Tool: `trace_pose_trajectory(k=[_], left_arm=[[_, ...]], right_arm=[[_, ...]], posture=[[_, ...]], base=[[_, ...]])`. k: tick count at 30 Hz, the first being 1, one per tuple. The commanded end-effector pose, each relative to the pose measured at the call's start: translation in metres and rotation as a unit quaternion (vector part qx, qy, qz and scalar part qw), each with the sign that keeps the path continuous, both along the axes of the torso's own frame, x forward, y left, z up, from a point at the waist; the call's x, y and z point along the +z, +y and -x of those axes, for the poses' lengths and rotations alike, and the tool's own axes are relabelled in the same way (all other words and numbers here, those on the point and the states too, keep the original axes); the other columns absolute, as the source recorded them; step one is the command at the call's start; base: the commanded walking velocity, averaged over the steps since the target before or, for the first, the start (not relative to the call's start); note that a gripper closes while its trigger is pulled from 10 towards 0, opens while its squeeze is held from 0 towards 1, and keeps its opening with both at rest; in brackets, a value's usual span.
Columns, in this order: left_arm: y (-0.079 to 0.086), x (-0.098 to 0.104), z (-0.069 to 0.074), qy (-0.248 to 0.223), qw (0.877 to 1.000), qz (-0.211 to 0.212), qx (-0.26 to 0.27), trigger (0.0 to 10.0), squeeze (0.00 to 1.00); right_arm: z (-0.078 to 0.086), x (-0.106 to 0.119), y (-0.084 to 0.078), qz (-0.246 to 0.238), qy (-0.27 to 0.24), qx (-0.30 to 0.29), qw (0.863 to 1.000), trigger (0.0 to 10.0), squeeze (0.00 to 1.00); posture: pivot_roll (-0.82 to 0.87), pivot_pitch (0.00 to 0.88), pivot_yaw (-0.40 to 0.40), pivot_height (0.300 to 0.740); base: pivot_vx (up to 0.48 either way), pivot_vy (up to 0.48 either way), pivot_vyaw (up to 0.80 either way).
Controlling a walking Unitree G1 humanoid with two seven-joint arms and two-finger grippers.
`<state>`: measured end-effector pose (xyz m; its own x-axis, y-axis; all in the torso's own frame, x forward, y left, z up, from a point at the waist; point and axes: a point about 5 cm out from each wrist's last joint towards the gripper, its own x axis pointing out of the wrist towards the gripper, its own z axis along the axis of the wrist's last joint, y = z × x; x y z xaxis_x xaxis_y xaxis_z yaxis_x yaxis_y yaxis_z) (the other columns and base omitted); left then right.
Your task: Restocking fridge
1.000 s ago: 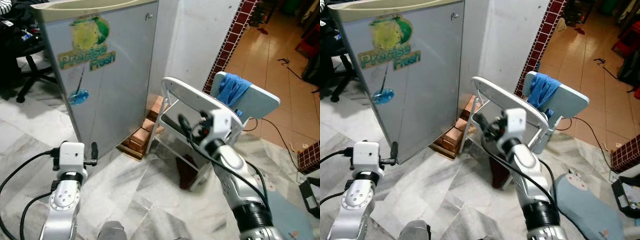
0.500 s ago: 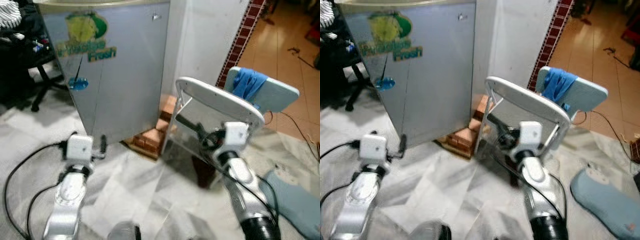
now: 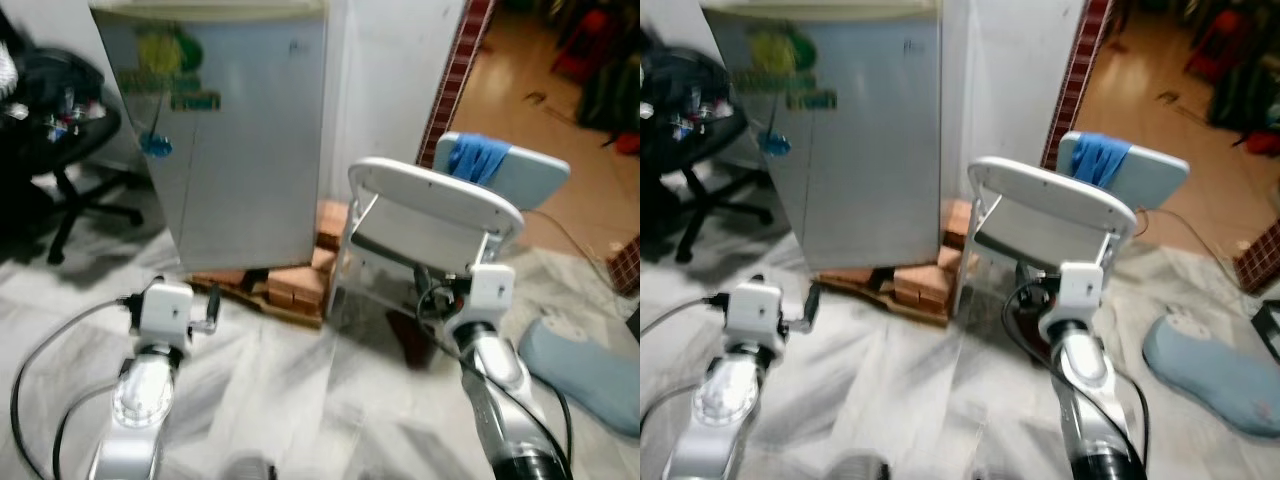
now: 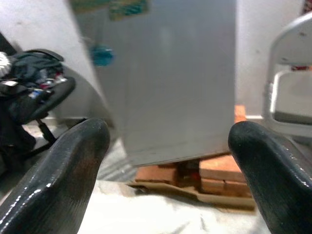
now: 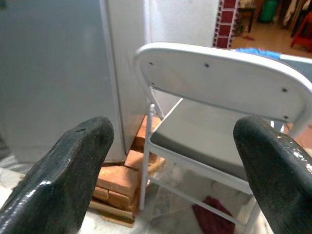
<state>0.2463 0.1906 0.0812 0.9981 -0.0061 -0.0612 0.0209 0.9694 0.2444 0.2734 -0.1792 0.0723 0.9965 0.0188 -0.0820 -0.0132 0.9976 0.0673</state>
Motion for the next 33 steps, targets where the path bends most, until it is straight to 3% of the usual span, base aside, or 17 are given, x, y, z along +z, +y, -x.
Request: trace_pose_trajectory(k=[1, 10, 22, 33], left_arm=[[0.011, -0.002, 0.002, 0.005, 1.000, -0.011, 0.018, 10.0, 0.00], [0.014, -0.004, 0.002, 0.009, 1.000, -0.013, 0.022, 10.0, 0.00], [0.015, -0.004, -0.001, 0.004, 0.999, -0.025, 0.026, 10.0, 0.00], [0.017, -0.003, 0.001, -0.007, 0.999, -0.018, 0.044, 10.0, 0.00]], right_arm=[[-0.003, 0.006, 0.003, -0.001, -0.013, 0.002, 1.000, 10.0, 0.00], [-0.001, 0.003, -0.004, 0.000, -0.008, -0.008, 1.000, 10.0, 0.00], [-0.001, 0.004, -0.007, 0.003, -0.011, -0.013, 1.000, 10.0, 0.00], [0.005, 0.002, -0.011, -0.002, -0.011, -0.029, 1.000, 10.0, 0.00]], posture=[[0.11, 0.019, -0.047, 0.740], [0.11, 0.018, -0.048, 0.740], [0.10, 0.021, -0.049, 0.740], [0.11, 0.002, -0.052, 0.740]], base=[[0.000, 0.480, -0.80], [0.000, 0.480, -0.64], [0.000, 0.480, 0.00], [0.000, 0.000, 0.00]])
